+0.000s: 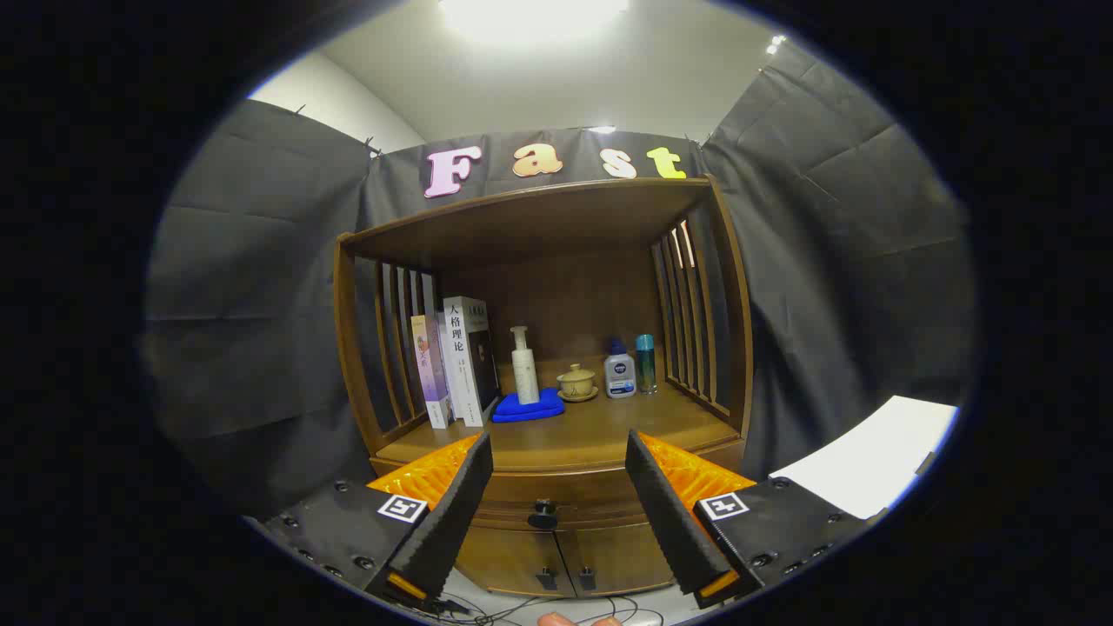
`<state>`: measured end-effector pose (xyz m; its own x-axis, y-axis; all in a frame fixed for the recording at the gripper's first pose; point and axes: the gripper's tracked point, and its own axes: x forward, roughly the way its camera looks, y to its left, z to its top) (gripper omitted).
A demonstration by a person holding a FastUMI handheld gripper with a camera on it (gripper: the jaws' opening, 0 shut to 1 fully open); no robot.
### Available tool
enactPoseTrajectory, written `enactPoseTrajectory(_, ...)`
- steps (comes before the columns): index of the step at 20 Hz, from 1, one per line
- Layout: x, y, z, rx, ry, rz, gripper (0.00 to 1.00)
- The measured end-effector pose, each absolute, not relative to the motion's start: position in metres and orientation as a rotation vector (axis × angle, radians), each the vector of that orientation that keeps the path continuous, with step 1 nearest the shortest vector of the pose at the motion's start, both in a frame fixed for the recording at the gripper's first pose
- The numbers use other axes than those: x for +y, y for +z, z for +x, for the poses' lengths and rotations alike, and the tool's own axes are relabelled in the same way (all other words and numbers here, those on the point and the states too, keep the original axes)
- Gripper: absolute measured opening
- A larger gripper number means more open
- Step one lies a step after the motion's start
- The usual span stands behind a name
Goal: Pull open the drawer, take out the items inside it, and place them on the countertop above the cabinet.
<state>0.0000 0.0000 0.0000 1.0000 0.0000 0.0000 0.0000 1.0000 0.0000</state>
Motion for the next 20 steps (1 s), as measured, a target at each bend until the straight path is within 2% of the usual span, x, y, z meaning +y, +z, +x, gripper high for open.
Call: enactPoseTrajectory(20, -0.001, -0.002, 0.001, -0.024, -0.018, -0.037, 0.98)
